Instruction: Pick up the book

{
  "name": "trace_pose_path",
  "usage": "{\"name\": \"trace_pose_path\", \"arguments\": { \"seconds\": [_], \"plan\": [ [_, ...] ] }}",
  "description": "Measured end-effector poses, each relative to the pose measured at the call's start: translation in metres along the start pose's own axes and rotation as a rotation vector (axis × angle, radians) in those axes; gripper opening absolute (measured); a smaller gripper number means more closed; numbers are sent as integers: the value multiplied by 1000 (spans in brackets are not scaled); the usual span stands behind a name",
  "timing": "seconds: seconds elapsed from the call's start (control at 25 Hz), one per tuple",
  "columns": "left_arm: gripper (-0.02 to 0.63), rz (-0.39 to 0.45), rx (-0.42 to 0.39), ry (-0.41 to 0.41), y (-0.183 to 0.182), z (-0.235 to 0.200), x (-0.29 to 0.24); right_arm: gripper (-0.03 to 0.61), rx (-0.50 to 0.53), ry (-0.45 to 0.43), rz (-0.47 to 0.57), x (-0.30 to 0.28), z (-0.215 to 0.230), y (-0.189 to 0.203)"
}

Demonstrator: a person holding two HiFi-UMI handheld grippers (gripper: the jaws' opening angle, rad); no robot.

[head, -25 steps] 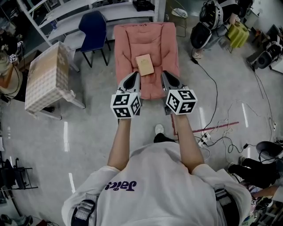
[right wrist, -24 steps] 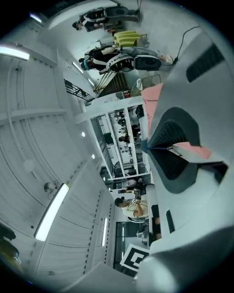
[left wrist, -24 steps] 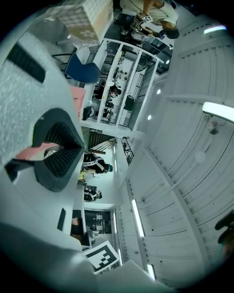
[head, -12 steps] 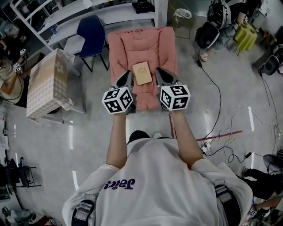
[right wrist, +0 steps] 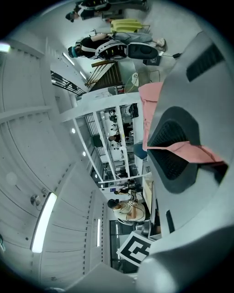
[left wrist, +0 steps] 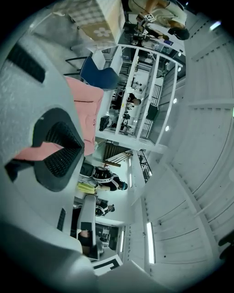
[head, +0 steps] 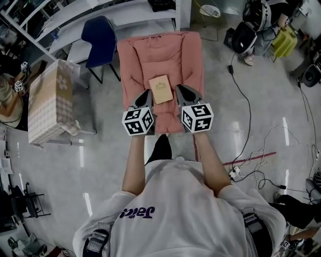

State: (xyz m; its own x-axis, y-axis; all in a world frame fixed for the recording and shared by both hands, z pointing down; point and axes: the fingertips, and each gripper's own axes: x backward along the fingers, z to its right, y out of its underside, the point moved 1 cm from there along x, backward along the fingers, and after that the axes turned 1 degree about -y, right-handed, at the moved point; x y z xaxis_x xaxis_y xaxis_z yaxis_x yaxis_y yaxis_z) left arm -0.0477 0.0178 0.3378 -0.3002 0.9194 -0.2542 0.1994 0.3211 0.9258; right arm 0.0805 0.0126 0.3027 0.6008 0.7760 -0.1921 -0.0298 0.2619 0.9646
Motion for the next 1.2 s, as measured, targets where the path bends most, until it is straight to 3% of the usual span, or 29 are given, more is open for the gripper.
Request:
{"name": "trace_pose_path", "arguments": {
  "seconds": [0.32, 0.52, 0.72, 0.8, 0.96, 1.2],
  "plan": [
    [15, -157, -28, -9, 47, -53, -109, 12, 0, 16, -150, -92, 68, 58],
    [17, -287, -45, 22, 103, -100, -158, 15, -12, -11, -310, -158, 93, 128],
    [29, -408, -17, 60, 167, -147, -213, 77, -34, -60, -463, -221, 126, 213],
    [93, -463, 10, 83, 197, -162, -232, 99, -50, -82, -523, -241, 139, 250],
    [162, -563, 72, 113, 259, -193, -258, 151, -131, -116, -622, -273, 158, 325],
    [313, -647, 239, 172, 334, -221, -300, 295, -271, -167, -721, -311, 182, 418]
  ]
}}
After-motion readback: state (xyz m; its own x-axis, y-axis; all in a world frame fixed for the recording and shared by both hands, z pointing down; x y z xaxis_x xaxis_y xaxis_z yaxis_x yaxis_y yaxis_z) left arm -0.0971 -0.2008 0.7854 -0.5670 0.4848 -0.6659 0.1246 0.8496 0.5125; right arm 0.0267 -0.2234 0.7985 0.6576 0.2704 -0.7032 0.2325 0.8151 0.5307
